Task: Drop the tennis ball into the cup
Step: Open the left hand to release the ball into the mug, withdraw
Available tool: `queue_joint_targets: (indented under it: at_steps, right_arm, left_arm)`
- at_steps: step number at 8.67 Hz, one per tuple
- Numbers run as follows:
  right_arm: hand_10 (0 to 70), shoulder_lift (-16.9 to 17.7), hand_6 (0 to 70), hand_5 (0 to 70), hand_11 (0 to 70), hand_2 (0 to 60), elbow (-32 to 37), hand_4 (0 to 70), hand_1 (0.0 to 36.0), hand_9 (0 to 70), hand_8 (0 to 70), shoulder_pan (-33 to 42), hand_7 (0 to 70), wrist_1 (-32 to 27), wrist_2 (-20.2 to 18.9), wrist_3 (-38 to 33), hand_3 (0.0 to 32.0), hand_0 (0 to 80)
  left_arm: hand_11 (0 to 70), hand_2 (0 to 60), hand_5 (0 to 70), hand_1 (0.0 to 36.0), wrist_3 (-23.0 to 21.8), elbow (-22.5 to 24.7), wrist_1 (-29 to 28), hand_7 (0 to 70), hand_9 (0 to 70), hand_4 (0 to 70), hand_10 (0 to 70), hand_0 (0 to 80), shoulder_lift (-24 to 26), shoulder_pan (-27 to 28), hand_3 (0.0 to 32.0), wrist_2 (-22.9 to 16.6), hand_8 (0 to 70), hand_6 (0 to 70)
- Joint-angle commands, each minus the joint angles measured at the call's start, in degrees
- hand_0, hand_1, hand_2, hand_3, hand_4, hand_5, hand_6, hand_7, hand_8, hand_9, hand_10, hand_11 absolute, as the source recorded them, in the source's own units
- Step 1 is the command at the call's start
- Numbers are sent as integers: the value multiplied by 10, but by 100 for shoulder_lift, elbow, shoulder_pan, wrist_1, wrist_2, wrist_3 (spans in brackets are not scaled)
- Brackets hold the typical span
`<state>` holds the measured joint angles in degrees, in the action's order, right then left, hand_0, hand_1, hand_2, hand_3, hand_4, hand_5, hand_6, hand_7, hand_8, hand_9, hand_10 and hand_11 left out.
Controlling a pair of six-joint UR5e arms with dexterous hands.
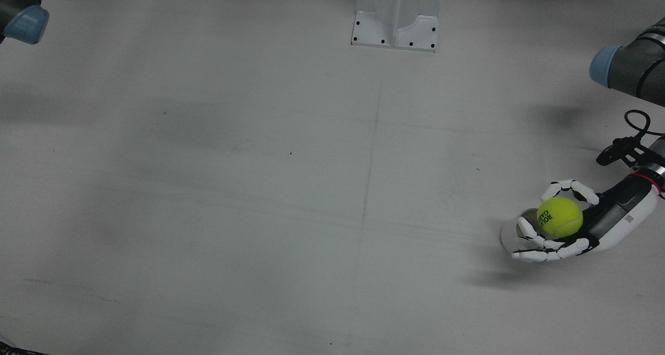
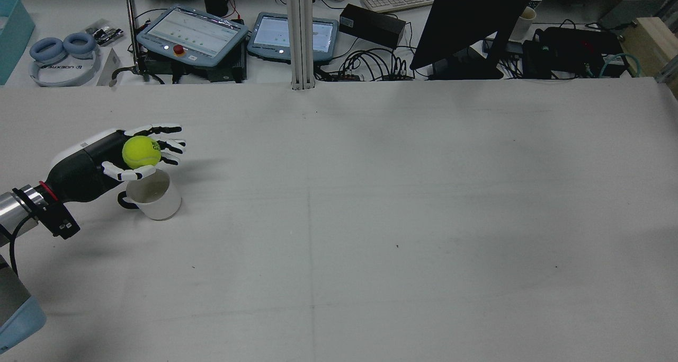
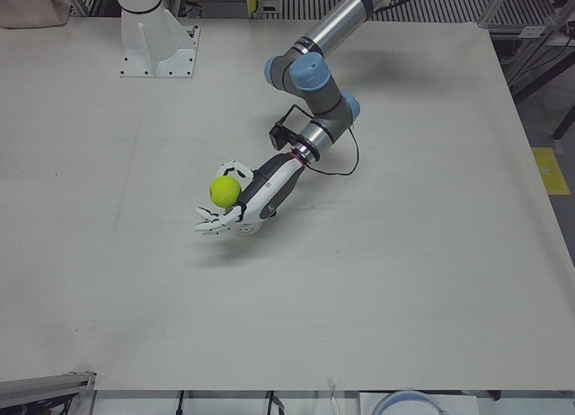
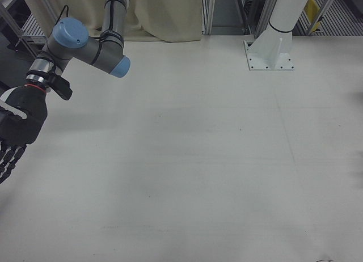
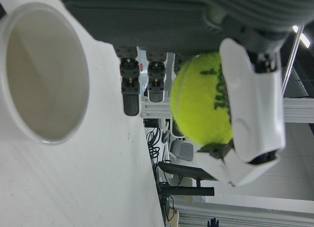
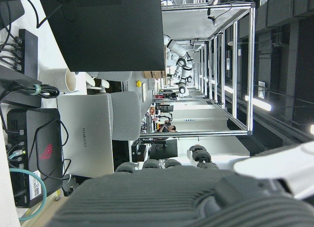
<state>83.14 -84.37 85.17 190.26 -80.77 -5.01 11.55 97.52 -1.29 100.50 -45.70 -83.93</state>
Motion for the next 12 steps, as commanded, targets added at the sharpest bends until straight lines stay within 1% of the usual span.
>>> queue_joint_targets:
  at_steps: [1, 2, 3, 4, 5, 6, 7, 8, 9, 10, 11, 12]
  right_arm:
    - [0, 0, 0, 0, 0, 0, 0, 0, 0, 0, 0, 8, 0, 2, 0, 0, 0, 0]
    - [0, 0, 0, 0, 0, 0, 0, 0, 0, 0, 0, 8, 0, 2, 0, 0, 0, 0]
    - [0, 0, 0, 0, 0, 0, 0, 0, 0, 0, 0, 8, 0, 2, 0, 0, 0, 0]
    - [0, 0, 0, 0, 0, 0, 0, 0, 0, 0, 0, 8, 0, 2, 0, 0, 0, 0]
    - [0, 0, 0, 0, 0, 0, 0, 0, 0, 0, 0, 8, 0, 2, 0, 0, 0, 0]
    - [0, 0, 0, 0, 0, 0, 0, 0, 0, 0, 0, 0, 0, 2, 0, 0, 0, 0]
    - [0, 0, 0, 0, 0, 0, 0, 0, 0, 0, 0, 8, 0, 2, 0, 0, 0, 0]
    - [0, 0, 0, 0, 0, 0, 9, 0, 0, 0, 0, 8, 0, 2, 0, 0, 0, 0]
    - [0, 0, 0, 0, 0, 0, 0, 0, 0, 0, 0, 0, 0, 2, 0, 0, 0, 0]
    - [0, 0, 0, 0, 0, 0, 0, 0, 0, 0, 0, 0, 0, 2, 0, 0, 0, 0]
    - [0, 0, 0, 0, 0, 0, 0, 0, 0, 0, 0, 0, 0, 2, 0, 0, 0, 0]
    - [0, 0, 0, 0, 0, 0, 0, 0, 0, 0, 0, 0, 0, 2, 0, 0, 0, 0]
  left_arm:
    - [301, 449, 157, 290, -4, -31, 6, 250, 170, 159, 191, 558, 13, -105, 0, 8, 173, 393]
    - [303, 455, 159, 283, 5, -22, -3, 243, 169, 153, 193, 551, -4, -219, 0, -9, 177, 413]
    - [300, 443, 141, 277, 5, -14, -3, 254, 170, 148, 191, 538, -13, -281, 0, -9, 159, 329]
    - [292, 439, 153, 248, 5, -22, -47, 234, 161, 147, 187, 519, -74, -316, 0, 0, 175, 429]
    - [290, 413, 125, 236, 5, -14, -73, 259, 165, 147, 187, 505, -135, -369, 0, -9, 147, 302]
    - [298, 418, 144, 242, 23, 21, -82, 247, 165, 146, 192, 515, -136, -509, 0, -18, 167, 388]
    - [308, 404, 150, 257, 49, 65, -48, 253, 170, 146, 197, 536, -101, -971, 0, -79, 171, 392]
    - [313, 406, 144, 280, 93, -4, 48, 269, 176, 150, 200, 553, 47, -1646, 0, -236, 162, 332]
    - [316, 434, 163, 290, 102, -48, 215, 261, 176, 156, 201, 564, 101, -2131, 0, -246, 181, 419]
    - [333, 458, 163, 317, 111, -66, 269, 286, 188, 171, 211, 588, 101, -2580, 0, -255, 179, 384]
    - [379, 496, 173, 344, 111, -179, 260, 314, 206, 205, 242, 616, 101, -2871, 0, -316, 191, 396]
    - [410, 504, 200, 360, 119, -181, 252, 324, 221, 226, 262, 706, 93, -2944, 0, -378, 221, 492]
